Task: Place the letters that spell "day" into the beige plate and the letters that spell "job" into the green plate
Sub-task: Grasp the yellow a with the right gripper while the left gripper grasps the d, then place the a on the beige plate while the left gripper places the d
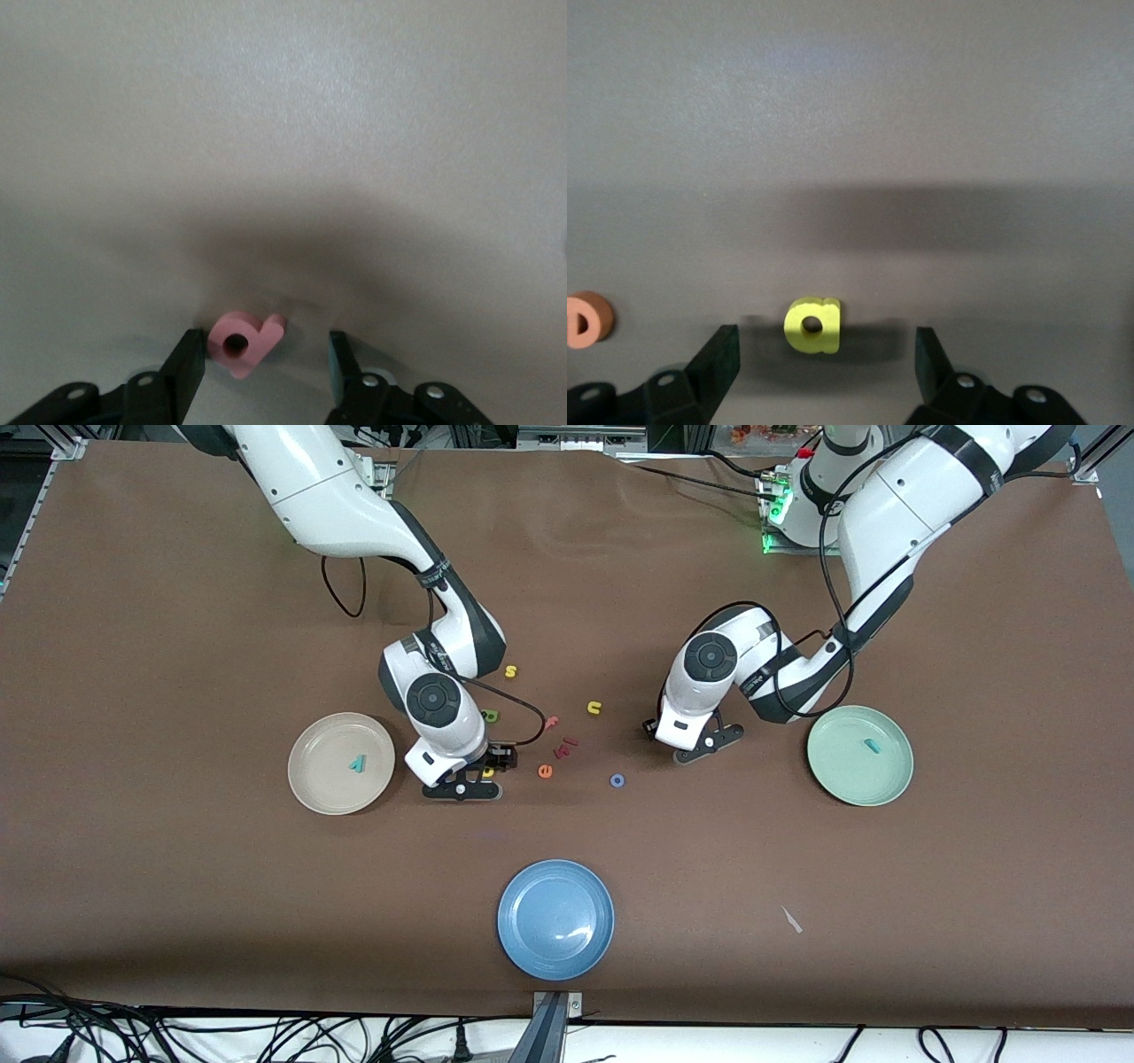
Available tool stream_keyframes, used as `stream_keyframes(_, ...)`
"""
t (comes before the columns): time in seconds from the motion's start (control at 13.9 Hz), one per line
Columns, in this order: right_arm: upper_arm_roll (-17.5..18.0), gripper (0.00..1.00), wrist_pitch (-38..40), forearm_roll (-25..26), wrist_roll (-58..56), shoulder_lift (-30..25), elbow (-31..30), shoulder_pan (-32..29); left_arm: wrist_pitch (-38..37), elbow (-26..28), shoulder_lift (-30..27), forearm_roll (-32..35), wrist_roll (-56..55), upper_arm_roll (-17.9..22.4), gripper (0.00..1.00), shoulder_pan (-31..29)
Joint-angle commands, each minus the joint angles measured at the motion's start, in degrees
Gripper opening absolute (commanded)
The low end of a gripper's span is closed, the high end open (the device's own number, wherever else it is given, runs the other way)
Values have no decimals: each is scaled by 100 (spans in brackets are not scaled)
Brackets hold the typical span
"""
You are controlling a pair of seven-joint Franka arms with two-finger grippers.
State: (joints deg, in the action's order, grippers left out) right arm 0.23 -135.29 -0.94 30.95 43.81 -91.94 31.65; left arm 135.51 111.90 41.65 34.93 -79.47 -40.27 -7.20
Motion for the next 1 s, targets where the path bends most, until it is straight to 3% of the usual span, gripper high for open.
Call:
stream_keyframes(0.0,12,59,-6,14,-89,154,185,-1,2,-81,54,172,107,10,61,-107)
stream_keyframes(0.14,12,32,-6,128,-98,154,185,8,2,-55,63,172,107,10,55,-98)
stream_keyframes(0.29,12,19,-6,304,-98,154,185,8,-16,-54,89,129,99,10,44,-89)
stream_keyframes(0.57,-32,13,169,340,-308,-169,211,-79,-60,-54,107,32,81,2,15,-115)
stream_keyframes(0.93,-830,14,1399,261,-1273,-952,-51,-115,-77,-133,10,-214,81,-42,11,-282)
